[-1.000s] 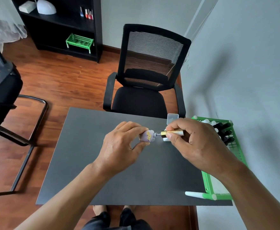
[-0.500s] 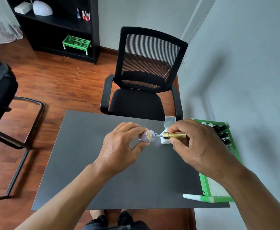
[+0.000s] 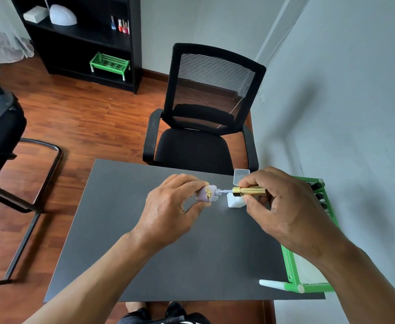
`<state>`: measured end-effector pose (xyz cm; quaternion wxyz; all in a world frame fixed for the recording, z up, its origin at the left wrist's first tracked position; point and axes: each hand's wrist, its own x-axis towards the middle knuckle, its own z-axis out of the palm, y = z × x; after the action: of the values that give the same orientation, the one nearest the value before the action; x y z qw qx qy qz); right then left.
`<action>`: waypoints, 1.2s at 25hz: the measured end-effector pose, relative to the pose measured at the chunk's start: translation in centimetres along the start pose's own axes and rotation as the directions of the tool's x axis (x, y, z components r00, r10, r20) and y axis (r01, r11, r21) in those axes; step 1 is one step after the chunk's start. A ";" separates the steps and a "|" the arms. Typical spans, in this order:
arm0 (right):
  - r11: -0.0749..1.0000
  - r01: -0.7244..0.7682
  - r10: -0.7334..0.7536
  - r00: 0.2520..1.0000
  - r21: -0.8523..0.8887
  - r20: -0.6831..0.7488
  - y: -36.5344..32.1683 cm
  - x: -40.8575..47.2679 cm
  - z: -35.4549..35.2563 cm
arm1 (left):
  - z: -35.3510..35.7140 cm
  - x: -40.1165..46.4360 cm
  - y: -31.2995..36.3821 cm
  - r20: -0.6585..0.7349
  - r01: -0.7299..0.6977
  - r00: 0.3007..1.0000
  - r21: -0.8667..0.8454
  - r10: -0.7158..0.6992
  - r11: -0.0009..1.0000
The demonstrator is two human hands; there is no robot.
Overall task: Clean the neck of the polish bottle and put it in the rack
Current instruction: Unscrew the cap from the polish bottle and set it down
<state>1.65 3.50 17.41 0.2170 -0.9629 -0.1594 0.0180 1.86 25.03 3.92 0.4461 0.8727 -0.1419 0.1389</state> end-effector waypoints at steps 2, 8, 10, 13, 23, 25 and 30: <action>1.000 -0.006 0.006 1.000 -0.015 -0.003 -0.2 0.2 0.0 | -0.1 0.1 0.0 -0.007 -0.002 1.000 0.001 0.002 1.000; 0.999 -0.001 0.000 1.000 -0.043 -0.014 -0.6 0.4 -0.4 | -0.3 0.0 -0.2 -0.025 0.004 1.000 -0.004 -0.004 1.000; 0.999 0.002 -0.002 1.000 -0.044 -0.006 -0.8 0.5 -0.4 | -0.4 0.0 -0.3 -0.027 0.000 1.000 -0.001 -0.001 1.000; 0.999 -0.002 0.003 1.000 -0.043 0.011 -0.9 0.6 -0.2 | -0.3 0.2 -0.2 -0.026 -0.008 1.000 -0.004 0.008 1.000; 0.983 -0.120 0.118 0.993 0.137 0.024 1.0 1.5 0.6 | -0.2 0.7 -0.6 -0.032 -0.019 0.999 -0.008 0.019 1.000; 0.970 -0.161 0.153 0.987 0.183 0.057 1.4 1.7 0.7 | -0.3 0.8 -0.6 -0.033 -0.021 0.999 -0.009 0.021 1.000; 0.962 -0.173 0.164 0.985 0.210 0.060 1.6 1.8 0.6 | -0.2 1.1 -0.4 -0.033 -0.028 0.999 -0.006 0.028 1.000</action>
<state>3.74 2.98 16.24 0.3140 -0.9433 -0.0785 0.0737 2.98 25.31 4.18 0.4491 0.8669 -0.1471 0.1589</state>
